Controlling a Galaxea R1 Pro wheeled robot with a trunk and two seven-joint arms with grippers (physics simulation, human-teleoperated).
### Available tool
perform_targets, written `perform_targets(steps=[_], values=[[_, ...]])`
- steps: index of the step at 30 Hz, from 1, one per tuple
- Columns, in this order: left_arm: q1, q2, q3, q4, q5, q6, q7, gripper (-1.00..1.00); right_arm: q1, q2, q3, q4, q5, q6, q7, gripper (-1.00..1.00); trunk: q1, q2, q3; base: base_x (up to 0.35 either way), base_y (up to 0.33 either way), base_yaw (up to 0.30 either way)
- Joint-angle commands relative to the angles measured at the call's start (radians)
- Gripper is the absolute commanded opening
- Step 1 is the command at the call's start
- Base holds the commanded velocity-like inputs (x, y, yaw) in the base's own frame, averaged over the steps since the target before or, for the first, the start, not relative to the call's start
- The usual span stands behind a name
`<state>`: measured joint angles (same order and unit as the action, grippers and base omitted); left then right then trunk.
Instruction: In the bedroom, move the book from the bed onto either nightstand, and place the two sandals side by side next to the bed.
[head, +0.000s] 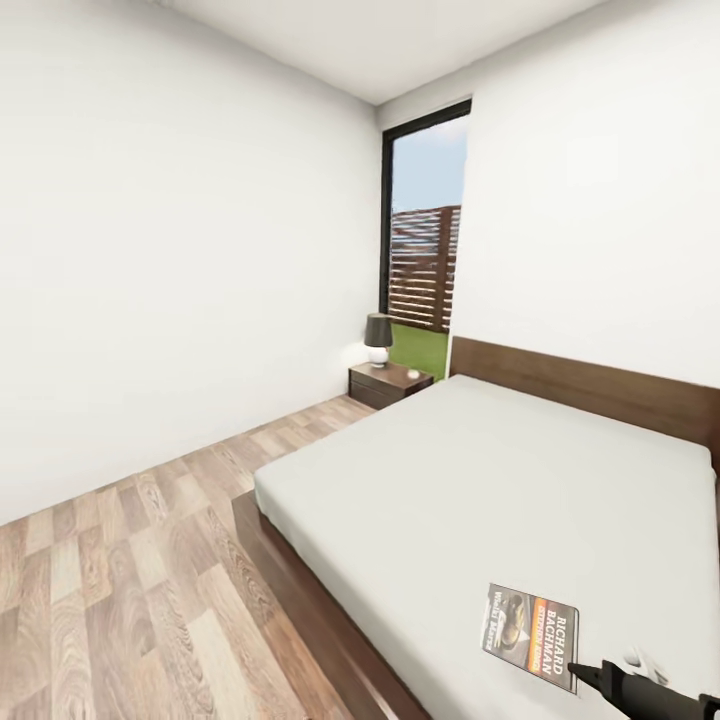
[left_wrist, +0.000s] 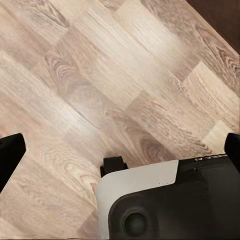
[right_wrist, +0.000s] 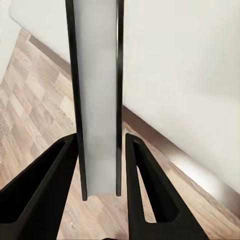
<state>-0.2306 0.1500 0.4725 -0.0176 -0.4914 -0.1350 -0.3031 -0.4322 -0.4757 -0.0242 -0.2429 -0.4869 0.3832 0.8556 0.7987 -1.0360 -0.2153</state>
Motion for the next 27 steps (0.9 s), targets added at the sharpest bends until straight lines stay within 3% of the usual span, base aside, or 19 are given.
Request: perform_targets(steps=[1,7,27], values=[[0.000,-0.002,0.008,0.001,-0.001,-0.004,0.010,1.00,0.000,0.000,-0.005,-0.001,-0.007,0.010,0.001,-1.00,0.000,-0.001,-0.001,0.000,0.000,0.285],[0.003,-0.020,0.009,0.000,0.028,-0.007,0.059,1.00,0.000,0.000,-0.005,-0.001,-0.007,0.010,0.001,-1.00,0.000,-0.001,0.000,0.000,0.000,0.286],[0.004,-0.042,0.008,0.001,0.033,-0.015,0.071,1.00,0.000,0.000,-0.005,-0.001,-0.006,0.008,0.000,-1.00,0.000,-0.001,0.001,0.000,0.000,0.290]])
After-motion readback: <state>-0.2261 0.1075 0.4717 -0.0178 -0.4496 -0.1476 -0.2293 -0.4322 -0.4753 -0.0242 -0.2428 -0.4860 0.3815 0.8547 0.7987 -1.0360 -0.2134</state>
